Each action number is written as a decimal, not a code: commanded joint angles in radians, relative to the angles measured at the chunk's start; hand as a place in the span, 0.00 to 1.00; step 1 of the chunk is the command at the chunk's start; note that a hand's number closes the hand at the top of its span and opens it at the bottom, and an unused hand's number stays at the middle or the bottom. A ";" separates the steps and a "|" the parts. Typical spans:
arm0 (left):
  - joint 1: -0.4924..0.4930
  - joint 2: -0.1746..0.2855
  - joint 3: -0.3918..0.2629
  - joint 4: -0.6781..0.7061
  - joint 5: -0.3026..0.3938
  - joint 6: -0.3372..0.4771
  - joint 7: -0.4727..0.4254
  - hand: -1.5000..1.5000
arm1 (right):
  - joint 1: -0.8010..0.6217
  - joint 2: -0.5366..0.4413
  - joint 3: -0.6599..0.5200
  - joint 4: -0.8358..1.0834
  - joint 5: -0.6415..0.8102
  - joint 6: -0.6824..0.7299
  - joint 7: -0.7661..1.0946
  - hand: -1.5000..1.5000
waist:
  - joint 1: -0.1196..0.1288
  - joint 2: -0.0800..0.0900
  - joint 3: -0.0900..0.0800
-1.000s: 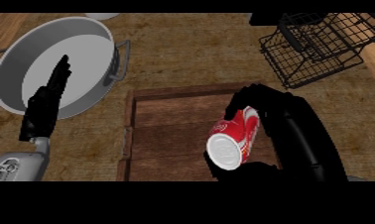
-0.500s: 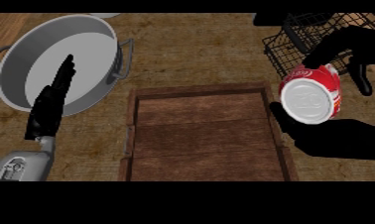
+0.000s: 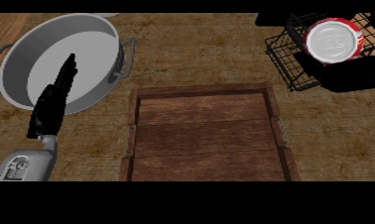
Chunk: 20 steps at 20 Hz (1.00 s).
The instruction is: Pick the can from the tray and place it in the tiered basket
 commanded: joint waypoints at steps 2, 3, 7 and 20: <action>0.003 0.031 0.041 0.027 0.027 -0.050 -0.027 0.50 | -0.058 -0.059 0.000 0.197 0.142 -0.009 -0.161 1.00 | 0.010 0.003 0.000; -0.002 0.001 -0.004 -0.020 -0.012 -0.020 0.022 0.50 | -0.051 -0.029 0.062 0.185 0.235 -0.059 -0.134 1.00 | 0.011 0.002 0.000; 0.001 0.009 0.016 -0.021 0.005 -0.034 0.015 0.50 | -0.066 -0.126 0.045 0.354 0.351 -0.094 -0.252 1.00 | 0.014 0.005 0.000; 0.010 -0.029 0.016 -0.045 -0.051 -0.027 0.032 0.50 | -0.213 -0.090 -0.043 0.812 0.352 -0.078 -0.626 1.00 | 0.004 0.000 0.000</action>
